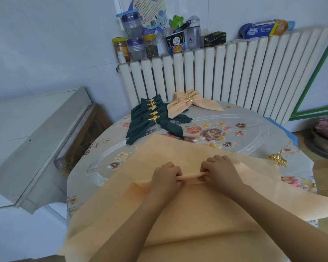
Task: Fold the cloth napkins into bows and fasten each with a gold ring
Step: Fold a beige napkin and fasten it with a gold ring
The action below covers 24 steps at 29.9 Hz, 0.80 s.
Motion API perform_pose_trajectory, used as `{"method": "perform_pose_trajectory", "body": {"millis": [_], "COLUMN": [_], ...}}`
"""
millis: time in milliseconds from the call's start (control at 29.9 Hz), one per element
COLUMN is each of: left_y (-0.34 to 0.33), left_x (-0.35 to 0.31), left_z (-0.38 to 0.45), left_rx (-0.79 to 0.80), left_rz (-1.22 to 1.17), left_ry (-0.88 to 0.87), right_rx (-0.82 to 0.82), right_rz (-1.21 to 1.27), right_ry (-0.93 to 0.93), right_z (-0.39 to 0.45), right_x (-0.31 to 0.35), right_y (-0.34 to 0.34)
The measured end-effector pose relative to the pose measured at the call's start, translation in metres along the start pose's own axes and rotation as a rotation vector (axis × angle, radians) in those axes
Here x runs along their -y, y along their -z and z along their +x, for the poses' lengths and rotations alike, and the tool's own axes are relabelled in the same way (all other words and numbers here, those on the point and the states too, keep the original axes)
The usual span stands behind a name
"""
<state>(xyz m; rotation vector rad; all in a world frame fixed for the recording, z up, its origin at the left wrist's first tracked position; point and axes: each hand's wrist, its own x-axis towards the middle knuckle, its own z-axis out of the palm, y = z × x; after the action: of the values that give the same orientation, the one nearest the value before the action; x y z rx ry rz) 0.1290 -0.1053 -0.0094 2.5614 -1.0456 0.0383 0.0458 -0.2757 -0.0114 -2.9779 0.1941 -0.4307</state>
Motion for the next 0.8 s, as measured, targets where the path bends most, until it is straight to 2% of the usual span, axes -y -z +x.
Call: {"method": "perform_pose_trajectory", "body": {"millis": [67, 100, 234, 334, 468, 601, 668, 735, 802], "left_y": [-0.003, -0.003, -0.001, 0.002, 0.003, 0.001, 0.003, 0.005, 0.009], "left_x": [0.001, 0.001, 0.002, 0.006, 0.004, -0.003, -0.005, -0.005, -0.008], "left_z": [-0.009, -0.014, -0.031, -0.037, -0.043, -0.038, -0.034, -0.032, -0.034], "left_rx": [-0.057, -0.055, 0.074, 0.131, 0.134, 0.107, 0.135, 0.192, 0.204], "left_rz": [-0.047, -0.067, -0.168, -0.255, -0.289, -0.248, -0.110, -0.147, -0.119], "left_ry": [-0.042, -0.050, -0.011, 0.007, 0.068, 0.169, 0.214, 0.263, 0.216], "right_rx": [-0.045, -0.015, 0.172, 0.222, 0.199, 0.166, 0.182, 0.195, 0.143], "right_rz": [0.039, 0.051, 0.084, 0.180, 0.272, 0.137, 0.128, 0.116, 0.072], "right_ry": [0.030, 0.039, 0.055, -0.003, -0.062, -0.131, -0.181, -0.189, -0.141], "right_z": [-0.007, -0.011, -0.027, -0.035, -0.041, -0.042, -0.042, -0.042, -0.043], "right_x": [-0.002, -0.002, -0.004, -0.005, -0.006, 0.001, 0.001, 0.001, 0.002], "right_y": [0.003, 0.006, 0.013, 0.011, 0.012, 0.005, 0.003, 0.006, 0.007]}}
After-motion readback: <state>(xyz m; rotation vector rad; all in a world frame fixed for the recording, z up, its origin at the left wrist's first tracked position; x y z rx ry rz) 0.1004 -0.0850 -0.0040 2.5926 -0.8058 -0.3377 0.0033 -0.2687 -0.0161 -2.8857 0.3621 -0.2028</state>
